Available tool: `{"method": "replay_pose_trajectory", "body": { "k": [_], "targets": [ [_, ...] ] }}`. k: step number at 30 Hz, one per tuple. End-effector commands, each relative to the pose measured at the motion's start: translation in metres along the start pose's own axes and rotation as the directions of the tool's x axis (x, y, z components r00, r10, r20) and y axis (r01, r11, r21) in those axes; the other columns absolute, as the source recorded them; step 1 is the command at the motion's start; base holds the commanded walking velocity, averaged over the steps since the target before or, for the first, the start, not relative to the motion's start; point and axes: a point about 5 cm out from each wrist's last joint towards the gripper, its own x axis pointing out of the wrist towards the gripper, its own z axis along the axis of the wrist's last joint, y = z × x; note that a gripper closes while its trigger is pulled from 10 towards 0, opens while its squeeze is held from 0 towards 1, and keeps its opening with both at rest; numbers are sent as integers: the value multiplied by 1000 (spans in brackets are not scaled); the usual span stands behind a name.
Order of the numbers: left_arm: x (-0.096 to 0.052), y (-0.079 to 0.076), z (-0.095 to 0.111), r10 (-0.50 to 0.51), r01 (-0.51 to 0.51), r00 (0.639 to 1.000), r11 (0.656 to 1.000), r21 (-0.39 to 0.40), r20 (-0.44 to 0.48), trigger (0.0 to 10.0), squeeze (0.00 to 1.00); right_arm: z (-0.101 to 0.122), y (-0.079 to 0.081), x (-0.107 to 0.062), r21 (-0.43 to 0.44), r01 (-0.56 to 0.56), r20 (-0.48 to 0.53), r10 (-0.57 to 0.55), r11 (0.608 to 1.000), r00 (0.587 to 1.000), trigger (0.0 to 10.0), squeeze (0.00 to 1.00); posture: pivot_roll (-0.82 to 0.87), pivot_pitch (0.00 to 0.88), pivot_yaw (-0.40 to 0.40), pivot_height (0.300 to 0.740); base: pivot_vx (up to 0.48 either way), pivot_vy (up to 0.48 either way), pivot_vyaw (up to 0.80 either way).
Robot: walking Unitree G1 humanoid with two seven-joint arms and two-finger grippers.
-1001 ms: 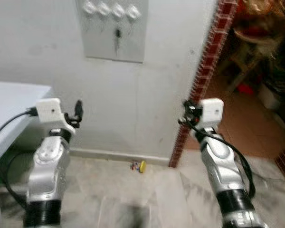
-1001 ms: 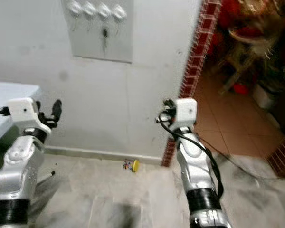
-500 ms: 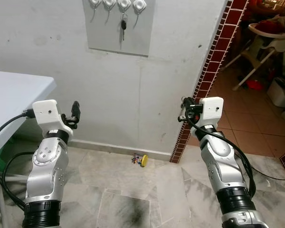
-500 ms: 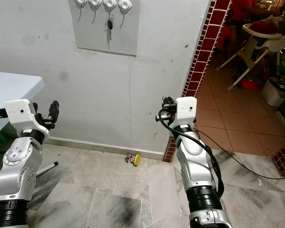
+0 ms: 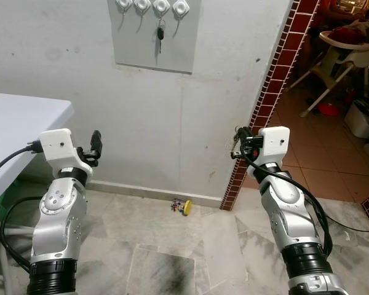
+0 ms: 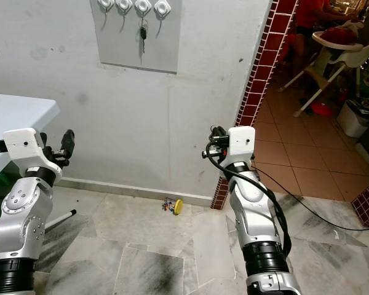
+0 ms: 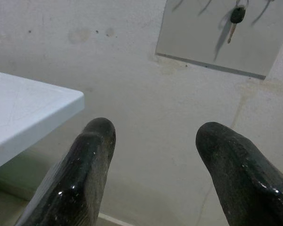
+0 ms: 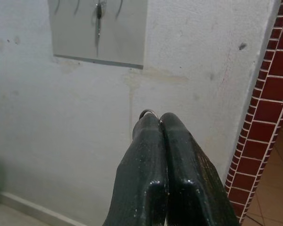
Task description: Hang keys on a hook
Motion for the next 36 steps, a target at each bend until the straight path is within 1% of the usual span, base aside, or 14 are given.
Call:
{"method": "replay_pose_trajectory", "body": {
  "k": [1, 13, 20, 36],
  "targets": [
    [4, -3, 6, -19, 19, 1000, 1000, 1, 13, 10000, 0, 7, -2, 0, -4, 7, 27, -7, 1000, 1000, 10000, 0, -116, 0, -40, 724, 0, 0, 0],
    [4, -5, 7, -35, 35, 999, 999, -2, 20, 10000, 0, 7, -3, -1, -4, 3, 30, -3, 1000, 1000, 10000, 0, -114, 0, -41, 724, 0, 0, 0],
    [5, -4, 9, -32, 32, 999, 999, -11, 28, 10000, 0, 8, -3, -1, -8, -1, 32, 1, 1000, 1000, 10000, 0, -114, 0, -42, 724, 281, 0, 0],
    [6, -5, 8, -37, 37, 999, 999, -19, 29, 10000, 0, 8, -3, -2, -11, -10, 31, 11, 1000, 999, 10000, 0, -116, 0, -46, 724, 394, 0, 0]
  ]
}}
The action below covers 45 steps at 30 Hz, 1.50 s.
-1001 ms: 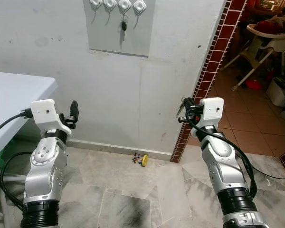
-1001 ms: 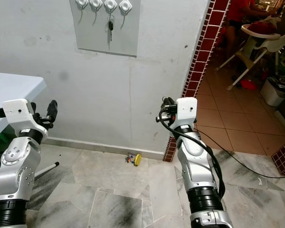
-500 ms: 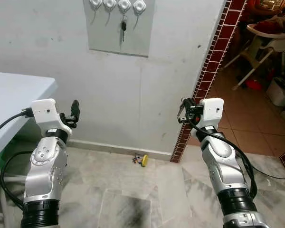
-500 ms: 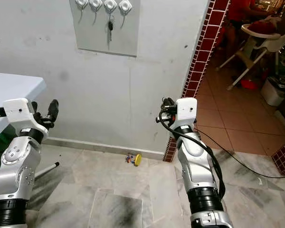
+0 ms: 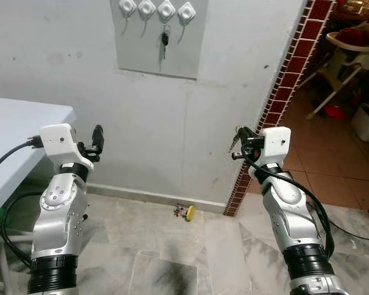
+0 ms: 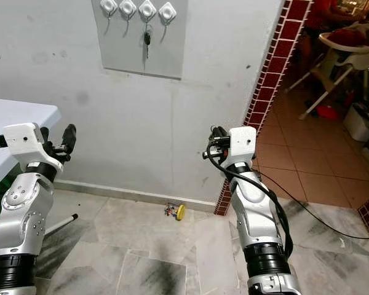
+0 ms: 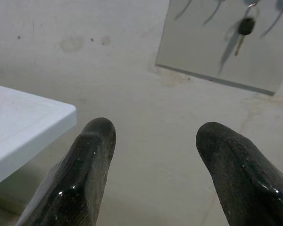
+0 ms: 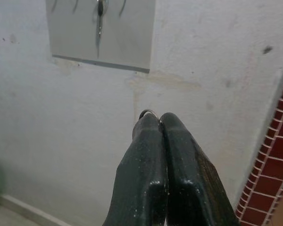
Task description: Hang keys on a hook
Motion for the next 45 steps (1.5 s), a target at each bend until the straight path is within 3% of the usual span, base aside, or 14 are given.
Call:
{"method": "replay_pose_trajectory", "body": {
  "k": [1, 27, 45],
  "targets": [
    [2, 0, 1, -5, 5, 1000, 1000, 2, 0, 10000, 0, 7, -1, 0, -4, -4, 26, 4, 1000, 1000, 10000, 0, -117, 0, -46, 724, 398, 0, 0],
    [3, 2, -1, 12, -12, 1000, 1000, -10, -11, 10000, 0, 8, -1, 2, -9, -10, 29, 10, 1000, 1000, 10000, 0, -116, 0, -49, 724, 370, 0, 0],
    [3, 3, -1, 18, -19, 1000, 1000, -22, -18, 10000, 0, 8, 0, 2, -6, -9, 28, 9, 1000, 1000, 10000, 0, -115, 0, -47, 724, 0, 400, 0]
  ]
}}
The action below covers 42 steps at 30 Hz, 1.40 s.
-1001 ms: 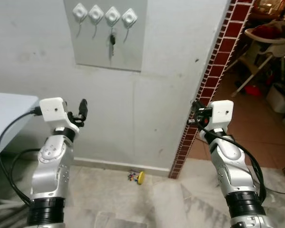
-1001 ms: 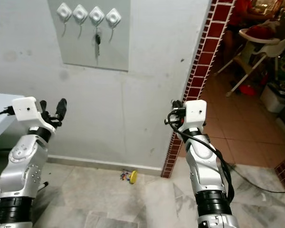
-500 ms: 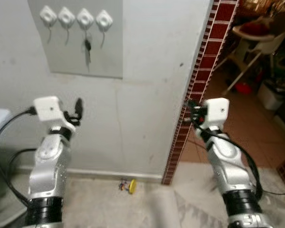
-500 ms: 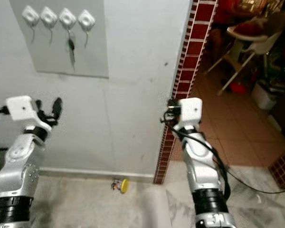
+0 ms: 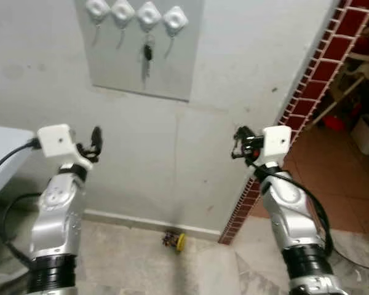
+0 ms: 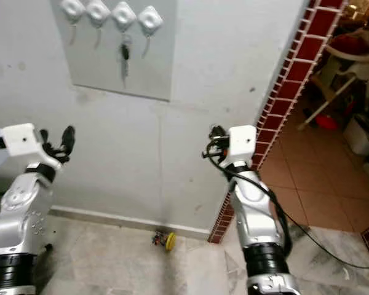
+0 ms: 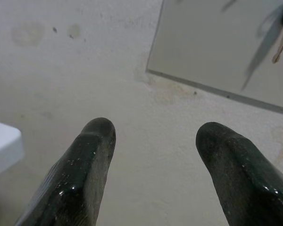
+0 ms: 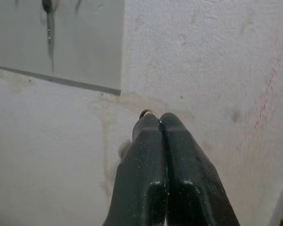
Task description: Hang keys on a hook
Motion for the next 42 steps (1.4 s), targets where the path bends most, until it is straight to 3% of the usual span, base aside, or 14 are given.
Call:
{"method": "replay_pose_trajectory", "body": {
  "k": [1, 11, 37, 42],
  "targets": [
    [1, -6, -1, -17, 17, 1000, 1000, -7, -8, 10000, 0, 3, -8, -2, -9, 22, 10, -22, 1000, 1000, 10000, 0, -115, 0, -47, 724, 0, 458, 0],
    [2, -7, 2, -31, 31, 1000, 999, 24, 3, 10000, 0, 3, -7, -2, -8, 22, 13, -22, 1000, 1000, 10000, 0, -116, 0, -42, 724, 160, 334, 0],
    [1, -7, 1, -21, 21, 1000, 1000, 23, -4, 10000, 0, 3, -4, -2, -12, 7, 8, -7, 1000, 1000, 10000, 0, -114, 0, -43, 724, 451, 0, 0],
    [2, -13, 3, -37, 36, 999, 998, 46, 7, 10000, 0, 2, -4, -2, -14, 2, 5, -1, 1000, 1000, 10000, 0, -113, 0, -44, 724, 105, 0, 0]
  ]
}}
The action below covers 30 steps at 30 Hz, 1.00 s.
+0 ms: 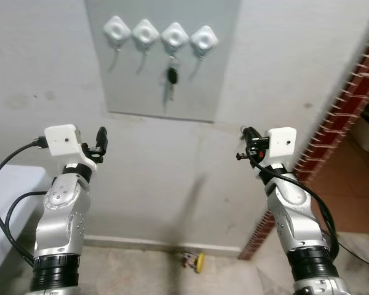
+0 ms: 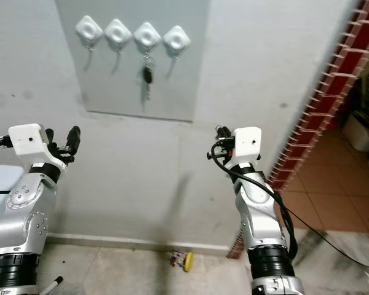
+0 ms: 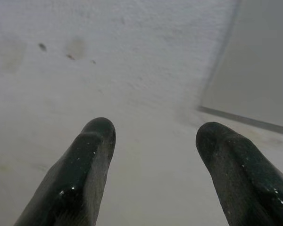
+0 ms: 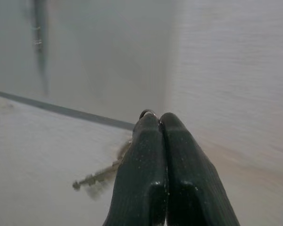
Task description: Hang keys on a hook
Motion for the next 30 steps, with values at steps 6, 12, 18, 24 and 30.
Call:
{"method": "replay_pose_trajectory", "body": {
  "k": [6, 12, 18, 24, 30],
  "targets": [
    [4, -22, 9, -59, 58, 998, 998, 22, 31, 10000, 0, 8, -11, 1, -25, 11, 18, -11, 1000, 1000, 10000, 0, -113, 0, -42, 724, 0, 0, 0],
    [3, -55, 12, -202, 195, 978, 974, 119, 46, 10000, 0, 13, -11, 5, -34, -32, 30, 33, 999, 999, 10000, 0, -110, 0, -42, 724, 0, 0, 0],
    [0, -82, 25, -357, 339, 931, 924, 178, 82, 10000, 0, 26, -1, 11, -14, -153, 77, 153, 988, 985, 10000, 0, -108, 0, -42, 724, 0, 0, 0],
    [-4, -100, 39, -480, 450, 870, 866, 217, 113, 10000, 0, 49, 20, 17, 51, -312, 188, 298, 949, 936, 10000, 0, -106, 0, -40, 724, 0, 0, 0],
    [-1, -111, 49, -517, 480, 845, 846, 233, 138, 10000, 0, 74, 28, 30, 89, -351, 285, 313, 932, 906, 10000, 0, -107, 0, -38, 724, 0, 0, 0]
  ]
}}
